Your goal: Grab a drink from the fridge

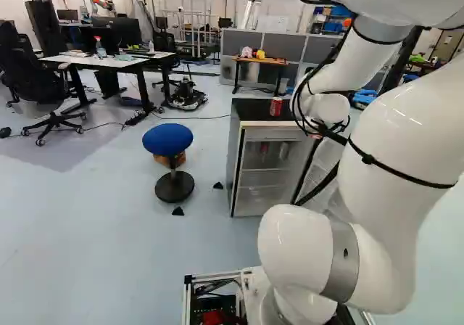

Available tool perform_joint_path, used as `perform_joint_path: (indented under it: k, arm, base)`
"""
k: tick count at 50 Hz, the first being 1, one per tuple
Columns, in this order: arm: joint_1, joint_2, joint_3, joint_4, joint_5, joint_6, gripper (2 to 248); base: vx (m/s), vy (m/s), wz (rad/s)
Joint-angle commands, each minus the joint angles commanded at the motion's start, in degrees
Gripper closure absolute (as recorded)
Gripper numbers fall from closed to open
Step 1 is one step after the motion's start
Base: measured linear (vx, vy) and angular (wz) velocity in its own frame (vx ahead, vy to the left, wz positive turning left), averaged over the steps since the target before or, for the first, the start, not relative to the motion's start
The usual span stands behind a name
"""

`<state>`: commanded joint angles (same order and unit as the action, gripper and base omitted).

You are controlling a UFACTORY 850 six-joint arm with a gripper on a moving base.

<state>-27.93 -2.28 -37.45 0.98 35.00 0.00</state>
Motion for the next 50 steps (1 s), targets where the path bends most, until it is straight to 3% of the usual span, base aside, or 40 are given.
perform_joint_path:
  k: [50]
  arm:
    - [-8.2, -0.3, -6.9, 0.0, -13.0, 0.0, 3]
  base:
    - [0.0, 0.0, 0.0]
